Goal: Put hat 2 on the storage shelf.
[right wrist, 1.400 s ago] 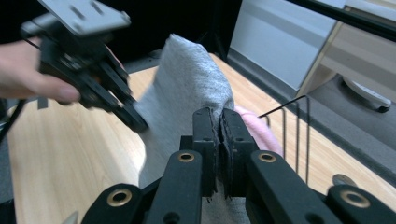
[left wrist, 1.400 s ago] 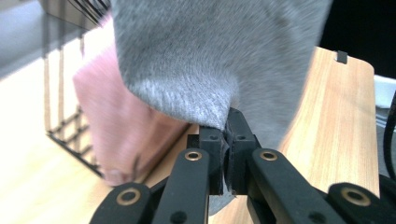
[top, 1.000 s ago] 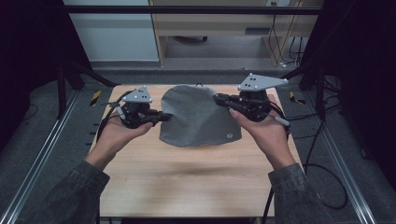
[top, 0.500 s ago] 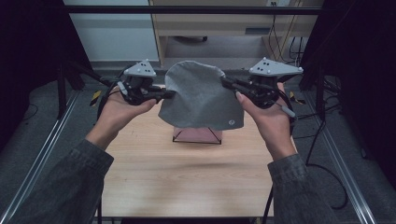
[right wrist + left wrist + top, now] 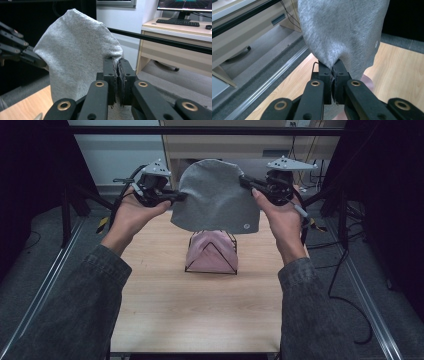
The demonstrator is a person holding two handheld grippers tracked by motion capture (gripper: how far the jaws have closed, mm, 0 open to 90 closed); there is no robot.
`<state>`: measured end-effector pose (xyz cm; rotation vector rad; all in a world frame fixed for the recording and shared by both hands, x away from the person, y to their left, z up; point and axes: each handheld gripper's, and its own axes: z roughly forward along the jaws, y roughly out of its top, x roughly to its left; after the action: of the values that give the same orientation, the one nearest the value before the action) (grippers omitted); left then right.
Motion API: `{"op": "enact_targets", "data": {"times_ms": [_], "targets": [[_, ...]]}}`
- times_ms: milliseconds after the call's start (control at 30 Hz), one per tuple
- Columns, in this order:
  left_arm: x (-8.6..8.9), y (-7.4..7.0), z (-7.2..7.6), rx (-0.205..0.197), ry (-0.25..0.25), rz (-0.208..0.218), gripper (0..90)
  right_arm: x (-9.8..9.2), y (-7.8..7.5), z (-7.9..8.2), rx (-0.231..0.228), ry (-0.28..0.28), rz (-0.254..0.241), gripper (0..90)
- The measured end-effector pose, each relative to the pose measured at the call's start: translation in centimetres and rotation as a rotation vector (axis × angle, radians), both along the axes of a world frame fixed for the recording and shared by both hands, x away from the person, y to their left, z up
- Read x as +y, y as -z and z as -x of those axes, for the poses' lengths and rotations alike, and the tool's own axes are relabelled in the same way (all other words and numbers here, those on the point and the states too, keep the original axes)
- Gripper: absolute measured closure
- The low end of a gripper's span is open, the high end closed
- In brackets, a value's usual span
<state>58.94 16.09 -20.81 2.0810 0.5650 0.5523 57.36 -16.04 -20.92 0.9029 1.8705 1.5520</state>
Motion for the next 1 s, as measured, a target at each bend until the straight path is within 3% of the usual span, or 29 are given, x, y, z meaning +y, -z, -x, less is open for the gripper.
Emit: {"op": "enact_targets", "data": {"times_ms": [333, 467, 600, 767, 1000], "targets": [[-0.3, 2.3, -3.6, -0.009, -0.066, 0.034, 87.2, -0.1, 2.3, -3.8, 0.022, 0.033, -0.022, 86.0], [-0.6, 3.5, -4.8, 0.007, -0.069, 0.012, 87.2, 0.2, 3.3, -4.9, 0.042, 0.034, -0.011, 85.9], [-0.9, 4.6, -5.2, 0.003, -0.072, 0.005, 87.2, 0.5, 4.7, -5.4, 0.061, 0.031, 0.009, 86.0], [-1.3, 6.1, -5.2, 0.033, -0.070, 0.019, 87.1, 0.4, 5.9, -5.4, 0.071, 0.032, 0.003, 86.0], [-1.4, 6.8, -4.5, 0.037, -0.066, 0.014, 87.2, 0.0, 7.0, -4.9, 0.094, 0.019, -0.001, 85.9]]}}
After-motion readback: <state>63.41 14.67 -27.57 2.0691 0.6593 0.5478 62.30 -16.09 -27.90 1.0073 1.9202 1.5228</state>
